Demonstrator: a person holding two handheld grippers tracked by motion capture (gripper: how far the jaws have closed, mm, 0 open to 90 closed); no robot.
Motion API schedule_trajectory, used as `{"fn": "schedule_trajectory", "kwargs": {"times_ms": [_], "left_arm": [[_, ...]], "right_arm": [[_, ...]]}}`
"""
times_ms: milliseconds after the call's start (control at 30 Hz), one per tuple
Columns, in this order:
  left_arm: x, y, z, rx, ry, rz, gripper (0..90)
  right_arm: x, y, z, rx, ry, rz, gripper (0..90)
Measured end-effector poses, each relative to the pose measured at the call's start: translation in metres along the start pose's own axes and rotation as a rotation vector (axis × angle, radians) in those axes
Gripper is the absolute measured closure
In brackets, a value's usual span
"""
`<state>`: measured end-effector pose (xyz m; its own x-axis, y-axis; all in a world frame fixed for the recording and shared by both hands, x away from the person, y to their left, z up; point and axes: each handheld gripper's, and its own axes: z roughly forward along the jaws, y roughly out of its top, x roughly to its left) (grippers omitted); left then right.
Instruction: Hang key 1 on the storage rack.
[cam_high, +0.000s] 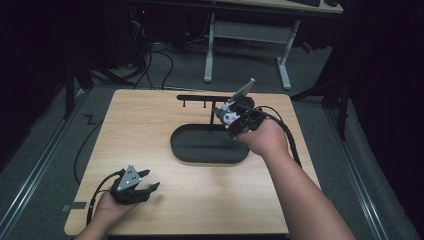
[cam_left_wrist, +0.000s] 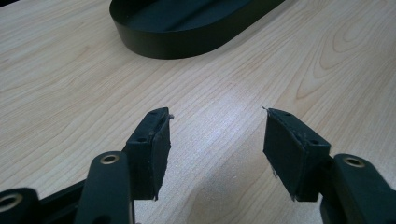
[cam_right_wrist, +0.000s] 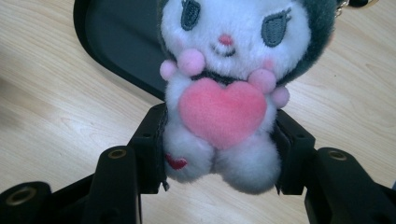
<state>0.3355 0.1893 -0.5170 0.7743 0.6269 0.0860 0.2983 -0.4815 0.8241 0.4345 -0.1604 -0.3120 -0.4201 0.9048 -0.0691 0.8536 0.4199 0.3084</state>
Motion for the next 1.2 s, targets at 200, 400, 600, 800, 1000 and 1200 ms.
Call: {"fn": "schedule_trajectory", "kwargs": {"times_ms": [200, 400, 600, 800, 1000, 1200], "left_arm": [[0.000, 0.000, 0.000, 0.000, -0.001, 0.003, 41.1], [0.000, 0.000, 0.000, 0.001, -0.001, 0.002, 41.1], [0.000, 0.000, 0.000, 0.003, -0.001, 0.004, 41.1], [0.000, 0.000, 0.000, 0.005, -0.001, 0.005, 41.1], [0.000, 0.000, 0.001, 0.008, -0.005, 0.005, 41.1], [-0.001, 0.000, 0.002, 0.013, -0.007, 0.011, 41.1]], "right_arm": [[0.000, 0.006, -0.005, -0.020, -0.001, -0.001, 47.4], [-0.001, 0.013, -0.008, -0.027, -0.007, 0.016, 47.4], [-0.002, 0.019, -0.011, -0.042, -0.014, 0.016, 47.4], [-0.007, 0.022, -0.012, -0.053, -0.026, 0.029, 47.4], [-0.016, 0.015, -0.002, -0.039, -0.033, 0.050, 47.3], [-0.022, 0.003, 0.012, -0.019, -0.023, 0.073, 47.3]]}}
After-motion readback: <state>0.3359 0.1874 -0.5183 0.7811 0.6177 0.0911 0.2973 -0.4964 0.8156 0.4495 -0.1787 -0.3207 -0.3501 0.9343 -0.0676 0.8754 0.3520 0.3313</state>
